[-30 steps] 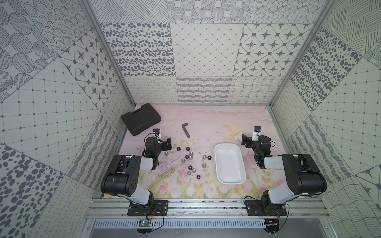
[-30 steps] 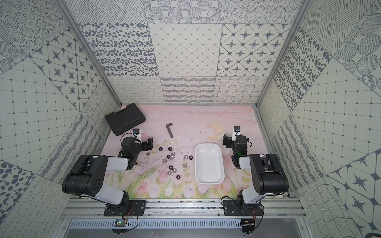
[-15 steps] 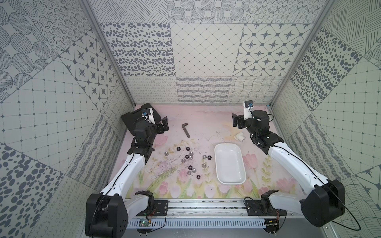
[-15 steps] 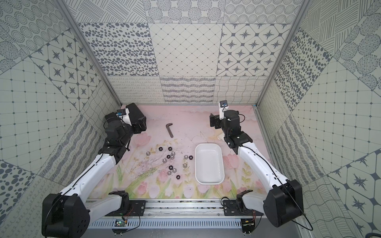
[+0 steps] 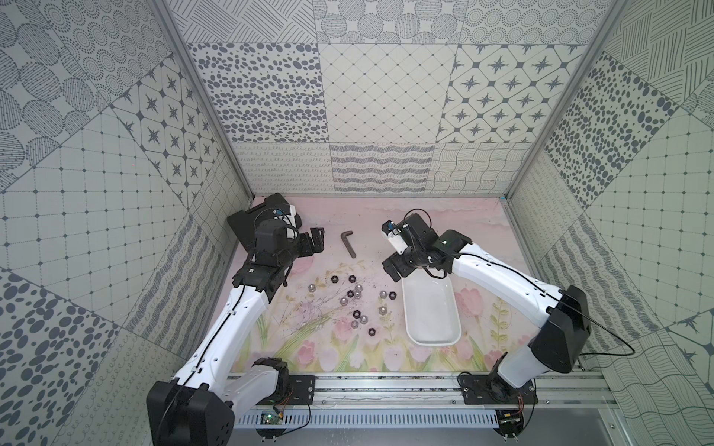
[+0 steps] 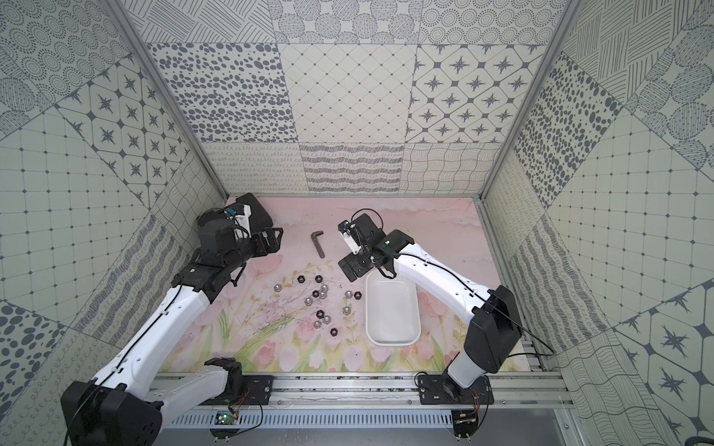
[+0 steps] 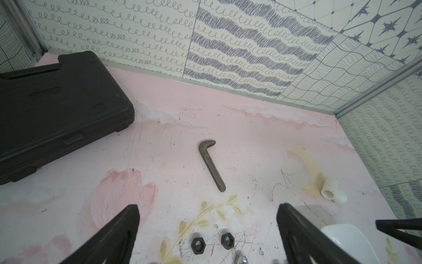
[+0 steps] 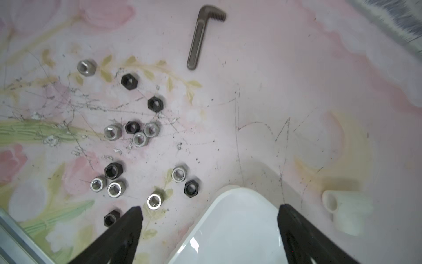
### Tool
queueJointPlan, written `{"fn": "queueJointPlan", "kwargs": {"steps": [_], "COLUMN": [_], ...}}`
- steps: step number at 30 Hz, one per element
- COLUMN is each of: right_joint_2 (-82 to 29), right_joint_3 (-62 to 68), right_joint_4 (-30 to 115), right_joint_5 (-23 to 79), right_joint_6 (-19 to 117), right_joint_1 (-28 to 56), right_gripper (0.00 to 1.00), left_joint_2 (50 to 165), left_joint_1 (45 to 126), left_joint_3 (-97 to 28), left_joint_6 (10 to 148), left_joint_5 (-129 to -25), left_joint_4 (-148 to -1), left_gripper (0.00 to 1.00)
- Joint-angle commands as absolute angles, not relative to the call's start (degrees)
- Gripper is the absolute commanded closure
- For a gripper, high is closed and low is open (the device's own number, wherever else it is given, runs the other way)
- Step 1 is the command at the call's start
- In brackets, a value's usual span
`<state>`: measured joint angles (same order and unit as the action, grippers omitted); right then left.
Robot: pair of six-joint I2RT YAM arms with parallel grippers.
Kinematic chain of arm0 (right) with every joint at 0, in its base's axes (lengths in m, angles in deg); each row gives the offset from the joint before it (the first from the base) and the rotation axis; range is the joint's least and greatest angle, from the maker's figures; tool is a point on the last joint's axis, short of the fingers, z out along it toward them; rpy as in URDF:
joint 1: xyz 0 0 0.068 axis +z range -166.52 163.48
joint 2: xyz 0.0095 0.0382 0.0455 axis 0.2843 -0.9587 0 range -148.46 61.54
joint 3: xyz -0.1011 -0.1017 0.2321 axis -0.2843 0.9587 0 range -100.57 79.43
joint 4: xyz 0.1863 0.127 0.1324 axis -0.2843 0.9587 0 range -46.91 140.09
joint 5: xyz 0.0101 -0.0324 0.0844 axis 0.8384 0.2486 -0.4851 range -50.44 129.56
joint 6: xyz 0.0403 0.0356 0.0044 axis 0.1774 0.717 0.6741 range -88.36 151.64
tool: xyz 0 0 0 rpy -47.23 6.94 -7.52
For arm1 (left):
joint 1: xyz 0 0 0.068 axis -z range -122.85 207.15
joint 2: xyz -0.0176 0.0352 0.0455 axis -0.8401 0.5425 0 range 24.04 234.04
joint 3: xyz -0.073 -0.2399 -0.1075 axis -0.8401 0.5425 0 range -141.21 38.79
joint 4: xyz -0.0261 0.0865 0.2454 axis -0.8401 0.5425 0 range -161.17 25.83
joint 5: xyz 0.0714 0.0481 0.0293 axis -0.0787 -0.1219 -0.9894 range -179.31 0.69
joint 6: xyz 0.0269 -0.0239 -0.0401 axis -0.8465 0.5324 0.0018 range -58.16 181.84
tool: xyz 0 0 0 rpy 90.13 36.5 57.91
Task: Put the nuts on the desktop into the storage box
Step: Pick up the nut from the center of the board.
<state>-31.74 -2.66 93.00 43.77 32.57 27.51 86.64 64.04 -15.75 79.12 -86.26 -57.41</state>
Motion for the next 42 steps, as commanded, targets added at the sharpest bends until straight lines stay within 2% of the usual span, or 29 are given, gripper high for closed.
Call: {"fn": "queueJointPlan", "kwargs": {"steps": [1,11,18,31,42], "right_joint_2": [-34.34,-45.05,-49.54,-55.49,-59.13], "right_joint_3": [-5.1,-10.67,-14.94,-13.74,-13.56], "right_joint_4": [99.51,102.33,102.37,99.31,98.47], "right_joint_5": [41.08,39.9,41.34,39.15,39.12], "right_joint_6": [34.54,33.59,31.87,31.66,30.51], "right_joint_1": [28.39,32.39,33.58,32.03,31.29], "right_gripper": [0.03,0.1,0.11,0.32,0.35], "left_joint_2": [86.35,86.55,86.14,86.36,86.6], "left_joint_1": [64.21,64.32,64.31,64.31,64.29], "left_joint_3": [-16.67,-15.88,-15.79,-15.57,-15.5], "left_joint_6": [81.13,82.32,82.14,81.98,81.88], "left_joint_5": [-83.07,-82.49,-82.85,-82.71,-82.99], "left_joint_4": [-49.81,-49.29,-49.02,-48.76,-48.58], "left_gripper": [0.01,0.01,0.01,0.01,0.01]}}
